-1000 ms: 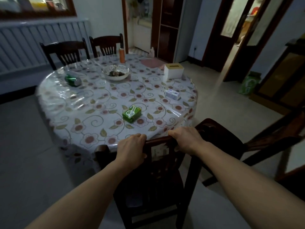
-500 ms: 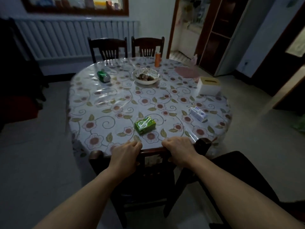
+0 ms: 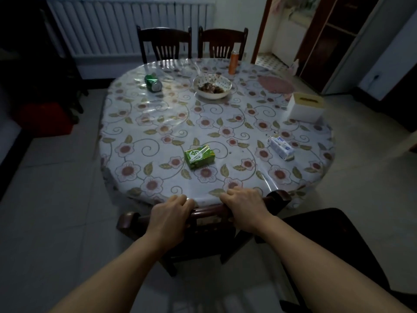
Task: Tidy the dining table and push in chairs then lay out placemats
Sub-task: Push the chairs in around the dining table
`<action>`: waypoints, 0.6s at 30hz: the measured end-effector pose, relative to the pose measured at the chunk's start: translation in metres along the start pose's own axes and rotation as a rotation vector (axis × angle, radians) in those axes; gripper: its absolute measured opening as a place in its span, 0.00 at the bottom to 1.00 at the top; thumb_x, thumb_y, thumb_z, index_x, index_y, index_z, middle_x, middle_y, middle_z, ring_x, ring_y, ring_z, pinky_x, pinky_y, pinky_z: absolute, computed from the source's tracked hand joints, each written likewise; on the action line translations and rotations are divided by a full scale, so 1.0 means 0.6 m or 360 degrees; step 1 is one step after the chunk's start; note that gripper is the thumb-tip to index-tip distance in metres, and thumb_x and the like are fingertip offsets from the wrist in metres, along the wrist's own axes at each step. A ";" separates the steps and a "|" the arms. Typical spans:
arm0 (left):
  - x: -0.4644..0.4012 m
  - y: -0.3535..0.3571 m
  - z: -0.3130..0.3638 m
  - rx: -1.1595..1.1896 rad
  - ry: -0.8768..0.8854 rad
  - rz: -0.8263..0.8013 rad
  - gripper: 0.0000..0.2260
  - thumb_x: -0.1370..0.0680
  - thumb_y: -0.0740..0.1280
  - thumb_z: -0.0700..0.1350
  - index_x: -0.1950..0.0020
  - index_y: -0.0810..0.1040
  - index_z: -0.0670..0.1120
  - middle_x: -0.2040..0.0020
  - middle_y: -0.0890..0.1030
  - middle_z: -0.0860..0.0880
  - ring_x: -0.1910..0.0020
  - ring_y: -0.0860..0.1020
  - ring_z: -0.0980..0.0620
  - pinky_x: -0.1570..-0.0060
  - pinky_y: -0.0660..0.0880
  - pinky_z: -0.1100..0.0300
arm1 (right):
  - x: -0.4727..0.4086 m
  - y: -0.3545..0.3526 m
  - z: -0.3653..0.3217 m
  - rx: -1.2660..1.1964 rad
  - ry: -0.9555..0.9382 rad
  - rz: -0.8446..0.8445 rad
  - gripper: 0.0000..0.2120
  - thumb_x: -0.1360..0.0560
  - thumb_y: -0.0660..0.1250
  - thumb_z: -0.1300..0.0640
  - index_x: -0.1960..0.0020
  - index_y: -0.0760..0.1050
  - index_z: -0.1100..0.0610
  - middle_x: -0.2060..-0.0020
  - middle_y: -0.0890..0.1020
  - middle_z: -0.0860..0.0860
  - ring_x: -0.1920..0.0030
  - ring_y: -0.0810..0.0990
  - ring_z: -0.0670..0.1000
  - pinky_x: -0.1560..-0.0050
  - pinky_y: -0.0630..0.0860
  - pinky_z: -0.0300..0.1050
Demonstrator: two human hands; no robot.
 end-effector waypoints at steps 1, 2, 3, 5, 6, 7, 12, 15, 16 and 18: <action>0.007 0.001 0.002 0.0016 0.0008 0.0018 0.26 0.49 0.80 0.51 0.57 0.72 0.51 0.65 0.76 0.53 0.70 0.76 0.52 0.79 0.61 0.62 | 0.007 0.007 -0.003 -0.0036 0.0003 -0.0001 0.21 0.51 0.79 0.52 0.62 0.76 0.52 0.68 0.78 0.47 0.67 0.79 0.50 0.72 0.62 0.41; 0.014 0.002 0.006 0.0022 0.0020 0.0030 0.26 0.48 0.79 0.51 0.55 0.74 0.51 0.64 0.77 0.53 0.69 0.76 0.52 0.79 0.62 0.62 | 0.015 0.014 -0.005 -0.0102 0.0019 0.0007 0.18 0.43 0.77 0.54 0.56 0.75 0.53 0.63 0.80 0.49 0.61 0.80 0.53 0.68 0.64 0.43; 0.021 0.004 0.010 0.0015 0.0038 0.0042 0.25 0.47 0.79 0.51 0.54 0.75 0.51 0.63 0.77 0.53 0.68 0.77 0.52 0.79 0.64 0.62 | 0.023 0.020 -0.007 -0.0142 0.0051 -0.0027 0.17 0.37 0.73 0.56 0.50 0.74 0.54 0.57 0.80 0.51 0.56 0.80 0.55 0.64 0.67 0.45; 0.030 0.005 0.017 -0.0013 0.0050 0.0047 0.23 0.46 0.79 0.52 0.54 0.77 0.51 0.62 0.78 0.54 0.66 0.77 0.52 0.79 0.68 0.61 | 0.039 0.027 -0.012 -0.0228 0.0121 -0.0071 0.18 0.30 0.67 0.58 0.41 0.71 0.53 0.50 0.79 0.51 0.49 0.79 0.56 0.57 0.72 0.47; 0.032 0.004 0.018 -0.0017 0.0040 0.0045 0.23 0.46 0.79 0.52 0.54 0.78 0.51 0.61 0.78 0.54 0.66 0.78 0.52 0.79 0.69 0.60 | 0.045 0.029 -0.014 -0.0263 0.0166 -0.0065 0.19 0.28 0.65 0.59 0.38 0.69 0.52 0.48 0.79 0.51 0.47 0.79 0.56 0.55 0.73 0.48; 0.033 0.004 0.018 -0.0015 0.0031 0.0050 0.23 0.46 0.79 0.52 0.54 0.78 0.51 0.61 0.78 0.53 0.66 0.78 0.52 0.79 0.69 0.61 | 0.046 0.029 -0.015 -0.0283 0.0201 -0.0057 0.19 0.27 0.63 0.60 0.37 0.69 0.51 0.47 0.80 0.51 0.46 0.79 0.56 0.53 0.73 0.48; 0.029 0.001 0.013 -0.0081 0.0057 -0.0015 0.22 0.44 0.79 0.52 0.53 0.78 0.51 0.62 0.78 0.53 0.66 0.78 0.52 0.80 0.67 0.61 | 0.044 0.040 -0.005 -0.0188 0.0244 -0.0096 0.16 0.26 0.60 0.62 0.40 0.70 0.52 0.49 0.82 0.53 0.48 0.81 0.57 0.54 0.74 0.49; 0.033 0.019 0.017 -0.0046 -0.0046 -0.0108 0.21 0.42 0.78 0.49 0.53 0.77 0.51 0.60 0.78 0.52 0.64 0.79 0.51 0.80 0.71 0.60 | 0.050 0.043 -0.001 -0.0144 0.0198 0.0051 0.11 0.32 0.67 0.60 0.49 0.76 0.52 0.60 0.83 0.51 0.59 0.83 0.56 0.63 0.75 0.46; 0.034 0.021 0.018 -0.0023 -0.0094 -0.0107 0.21 0.42 0.78 0.49 0.53 0.76 0.51 0.60 0.78 0.52 0.63 0.79 0.50 0.79 0.71 0.60 | 0.050 0.045 0.001 -0.0133 0.0197 0.0120 0.10 0.36 0.71 0.59 0.55 0.78 0.52 0.67 0.82 0.50 0.66 0.83 0.54 0.69 0.74 0.44; 0.031 0.018 0.020 -0.0014 -0.0122 -0.0036 0.21 0.44 0.78 0.47 0.55 0.75 0.50 0.62 0.78 0.52 0.65 0.78 0.49 0.80 0.65 0.62 | 0.046 0.042 0.005 -0.0061 0.0176 0.0191 0.13 0.45 0.77 0.59 0.62 0.79 0.51 0.74 0.79 0.48 0.75 0.79 0.51 0.76 0.69 0.38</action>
Point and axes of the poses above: each hand's wrist, its own x-axis away from the middle knuckle, its own y-axis out of the palm, z = x × y, the point moved 3 cm from there along -x, towards the middle knuckle
